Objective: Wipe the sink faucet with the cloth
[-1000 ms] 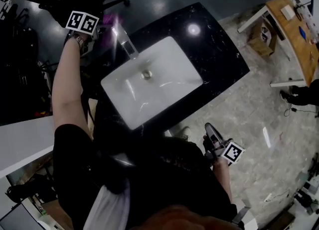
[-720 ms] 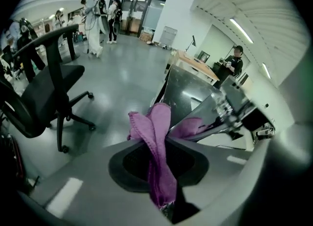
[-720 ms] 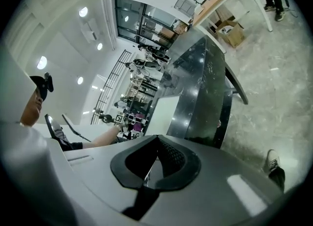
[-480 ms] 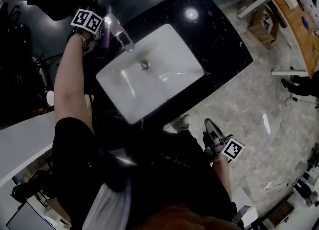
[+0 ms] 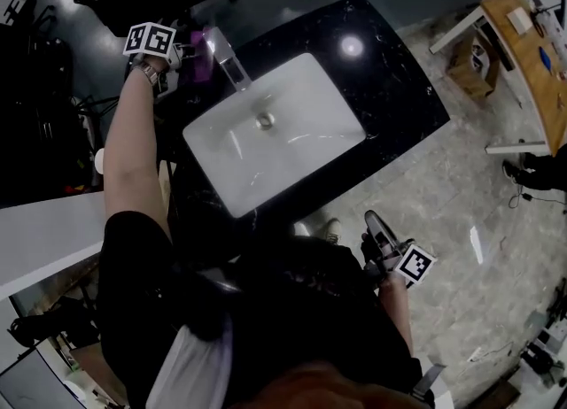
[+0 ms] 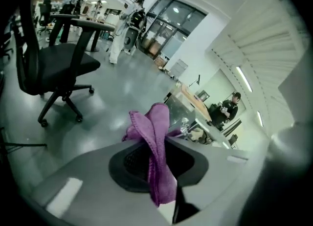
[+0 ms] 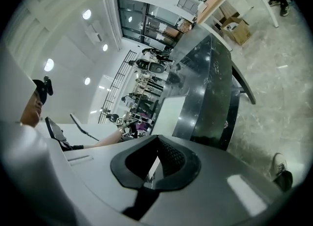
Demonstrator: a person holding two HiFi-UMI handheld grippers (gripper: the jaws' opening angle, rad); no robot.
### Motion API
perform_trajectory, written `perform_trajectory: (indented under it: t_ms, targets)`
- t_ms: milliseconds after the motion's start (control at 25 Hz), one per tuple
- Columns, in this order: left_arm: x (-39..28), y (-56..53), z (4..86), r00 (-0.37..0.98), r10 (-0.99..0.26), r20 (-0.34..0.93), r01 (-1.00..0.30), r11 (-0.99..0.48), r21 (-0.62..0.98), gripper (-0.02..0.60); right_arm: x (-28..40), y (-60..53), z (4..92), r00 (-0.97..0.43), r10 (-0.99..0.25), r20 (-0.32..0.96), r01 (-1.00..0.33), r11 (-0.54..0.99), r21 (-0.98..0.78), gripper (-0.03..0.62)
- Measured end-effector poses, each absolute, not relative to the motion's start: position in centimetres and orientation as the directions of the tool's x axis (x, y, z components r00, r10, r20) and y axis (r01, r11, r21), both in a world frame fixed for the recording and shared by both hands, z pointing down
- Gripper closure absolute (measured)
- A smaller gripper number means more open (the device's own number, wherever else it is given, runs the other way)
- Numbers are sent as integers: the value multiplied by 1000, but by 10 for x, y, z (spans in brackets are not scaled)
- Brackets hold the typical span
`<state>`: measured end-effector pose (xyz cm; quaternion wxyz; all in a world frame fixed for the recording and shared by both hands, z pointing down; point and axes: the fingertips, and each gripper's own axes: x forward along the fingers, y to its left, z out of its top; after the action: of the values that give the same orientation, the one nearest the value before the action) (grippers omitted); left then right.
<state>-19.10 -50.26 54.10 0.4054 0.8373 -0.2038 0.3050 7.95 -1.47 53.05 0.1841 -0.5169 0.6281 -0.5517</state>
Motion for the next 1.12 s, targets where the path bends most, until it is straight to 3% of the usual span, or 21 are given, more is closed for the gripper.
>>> perform_trajectory:
  t_ms: [400,760,960,1120]
  targets:
    - [-199,-408,435,835,-286,469,-541,-581,608,508,88,-19,492,-560,-807,187,-455,112,-883,582]
    - [-159,-207,326,904,-415,102,-362,-618,698,506,79,-17,443,-764,-644,48,-350,351,-868,582]
    - [-128,-85,323,871,-488,-56,-274,-579,768,506,55,-3,417,-871,-492,-9,-257,470,-844,582]
    - [-118,-5,357,816,-563,-128,-224,-514,828,506,26,20,413,-920,-391,-17,-186,477,-859,582]
